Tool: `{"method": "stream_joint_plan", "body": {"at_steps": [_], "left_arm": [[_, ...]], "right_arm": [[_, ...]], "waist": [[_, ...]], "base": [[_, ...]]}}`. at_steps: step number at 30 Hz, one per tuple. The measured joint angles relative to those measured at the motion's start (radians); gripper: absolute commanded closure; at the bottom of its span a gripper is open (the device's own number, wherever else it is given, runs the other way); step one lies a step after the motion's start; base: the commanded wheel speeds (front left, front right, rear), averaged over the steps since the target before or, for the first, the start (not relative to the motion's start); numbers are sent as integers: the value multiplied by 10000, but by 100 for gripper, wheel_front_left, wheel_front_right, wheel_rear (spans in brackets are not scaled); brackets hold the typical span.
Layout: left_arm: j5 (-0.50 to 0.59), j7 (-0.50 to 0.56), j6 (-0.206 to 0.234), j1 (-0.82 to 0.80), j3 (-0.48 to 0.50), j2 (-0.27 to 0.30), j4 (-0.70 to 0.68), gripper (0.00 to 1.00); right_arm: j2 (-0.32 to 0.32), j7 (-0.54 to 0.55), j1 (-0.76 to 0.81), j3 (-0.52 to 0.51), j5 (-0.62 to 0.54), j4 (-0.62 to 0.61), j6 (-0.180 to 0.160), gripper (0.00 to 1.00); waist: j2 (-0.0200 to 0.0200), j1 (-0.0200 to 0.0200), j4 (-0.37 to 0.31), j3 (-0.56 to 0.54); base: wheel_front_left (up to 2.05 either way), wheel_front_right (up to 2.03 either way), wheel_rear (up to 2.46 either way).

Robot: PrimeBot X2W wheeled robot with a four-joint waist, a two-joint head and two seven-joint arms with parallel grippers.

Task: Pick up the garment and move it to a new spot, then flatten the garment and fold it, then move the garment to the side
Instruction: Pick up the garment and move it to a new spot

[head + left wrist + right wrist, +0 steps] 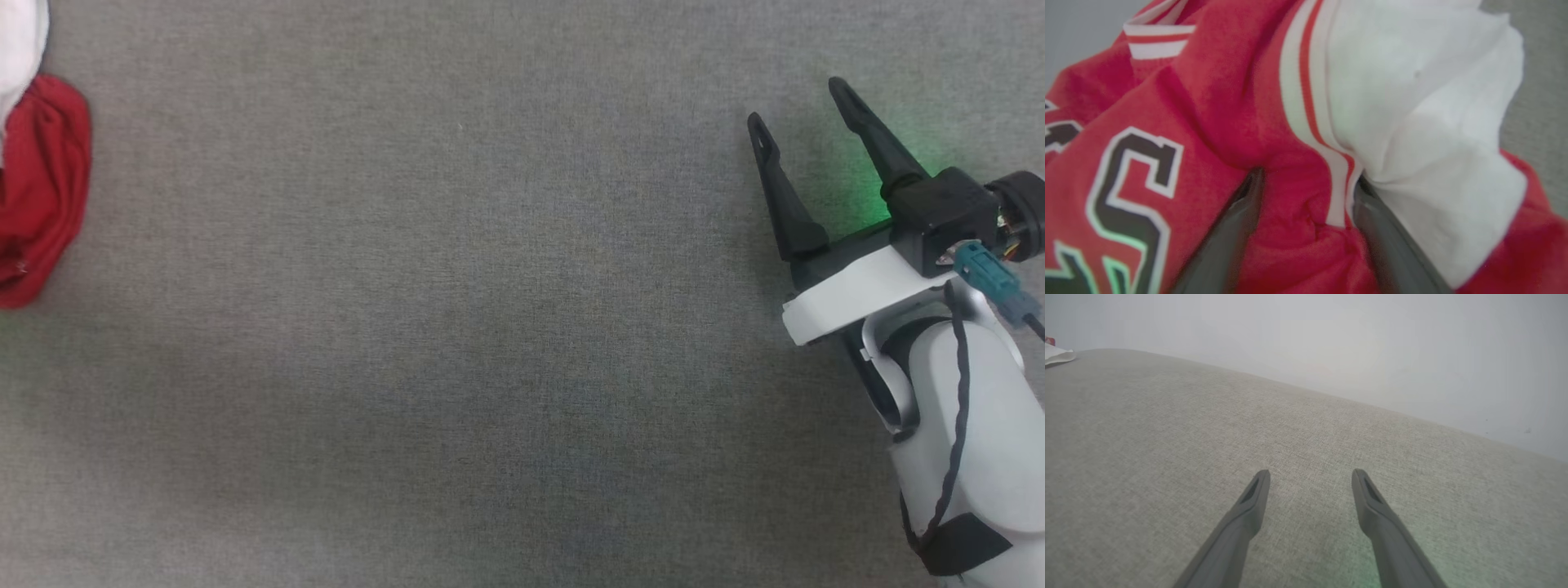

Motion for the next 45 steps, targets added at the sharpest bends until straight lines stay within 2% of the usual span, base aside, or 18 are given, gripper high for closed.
{"method": "stream_joint_plan", "body": {"at_steps": [7,8,9,18,28,37,45], "left_arm": [[-77,665,2,-511,-234,-8,397,0],[-96,495,2,-498,-242,-17,420,62],[-94,299,2,-478,-282,-38,420,100],[13,-1413,4,-596,-723,-2,161,100],[213,-2316,4,-1110,-1749,485,-936,100],[178,-2313,4,-1219,-2548,855,-2266,100],[-42,-1528,29,-927,-2838,1260,-4109,100]], "right_arm": [[-52,232,-2,-25,-50,-339,0,0],[-54,244,-2,-40,-59,-351,0,0],[-56,245,-2,-52,-61,-353,0,0],[40,-2,18,-174,17,58,0,0],[288,-548,388,-268,249,899,0,0],[462,-821,851,-384,479,1379,0,0],[535,-972,1209,-598,662,1536,0,0]], "waist": [[0,0,-1,223],[0,0,10,223],[0,0,22,216],[-1,0,174,-346],[-1,0,464,-1706],[-1,1,704,-3003],[-1,0,837,-4032]], "base": [[0,0,0],[0,0,0],[0,0,0],[0,0,0],[0,0,0],[0,0,0],[0,0,0]]}}
